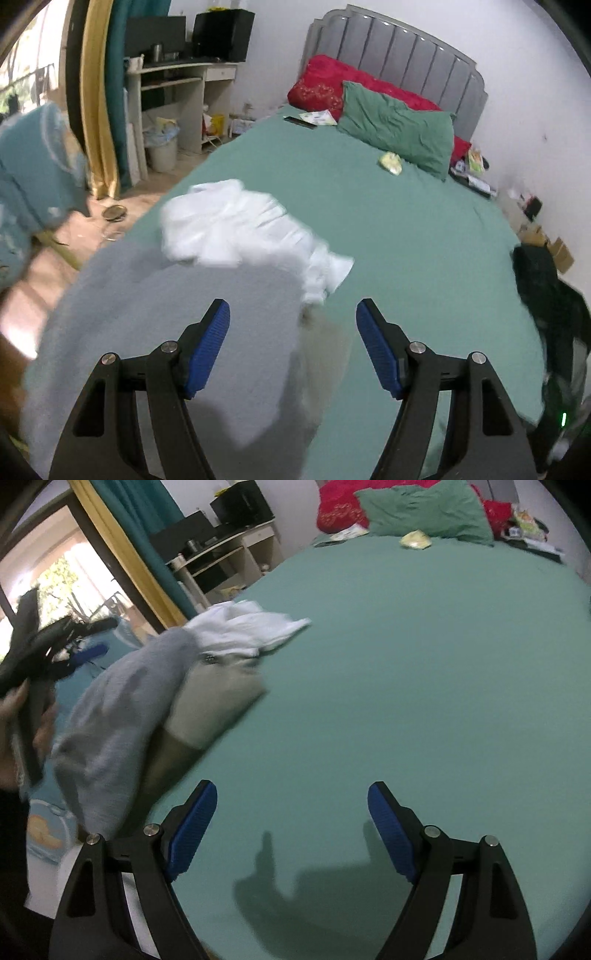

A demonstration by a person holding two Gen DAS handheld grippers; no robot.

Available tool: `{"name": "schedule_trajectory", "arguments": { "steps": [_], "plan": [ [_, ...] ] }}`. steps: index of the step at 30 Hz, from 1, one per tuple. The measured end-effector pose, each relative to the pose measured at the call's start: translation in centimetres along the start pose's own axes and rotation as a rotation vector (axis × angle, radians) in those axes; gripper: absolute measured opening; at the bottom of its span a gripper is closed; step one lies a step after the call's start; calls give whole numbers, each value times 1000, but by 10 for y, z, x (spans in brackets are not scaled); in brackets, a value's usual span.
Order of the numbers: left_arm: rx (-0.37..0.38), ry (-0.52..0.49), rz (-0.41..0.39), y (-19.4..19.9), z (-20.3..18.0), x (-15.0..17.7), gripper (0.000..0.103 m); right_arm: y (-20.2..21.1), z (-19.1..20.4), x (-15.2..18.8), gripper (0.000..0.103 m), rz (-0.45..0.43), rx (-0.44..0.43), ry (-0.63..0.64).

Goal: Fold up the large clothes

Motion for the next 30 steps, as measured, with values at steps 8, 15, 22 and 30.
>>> {"name": "schedule_trajectory", "arguments": {
  "steps": [8,15,22,30],
  "plan": [
    [-105,-142,-85,-127,-64,-75,75,29,-132,-12,84,-32,178,-76],
    [-56,-161,146,-226,-66,-47,72,25,-194,-14,84,-61,241,-165],
    [37,-290,-55,-137,-154,-55,65,54,-198,-17,84,-114,250,-201],
    [592,-277,-178,118,-315,-18,65,202,-159,-37,84,-349,284,-164]
  ]
}}
Point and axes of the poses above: each gripper's, at about its wrist camera, not at the fingertips, and y roughly against the way its jaws point, z to its left, x to its underside, the point moved 9 cm from there along -y, roughly the way its jaws point, and after that the axes turned 7 degrees about -x, right-handed, at the moved point
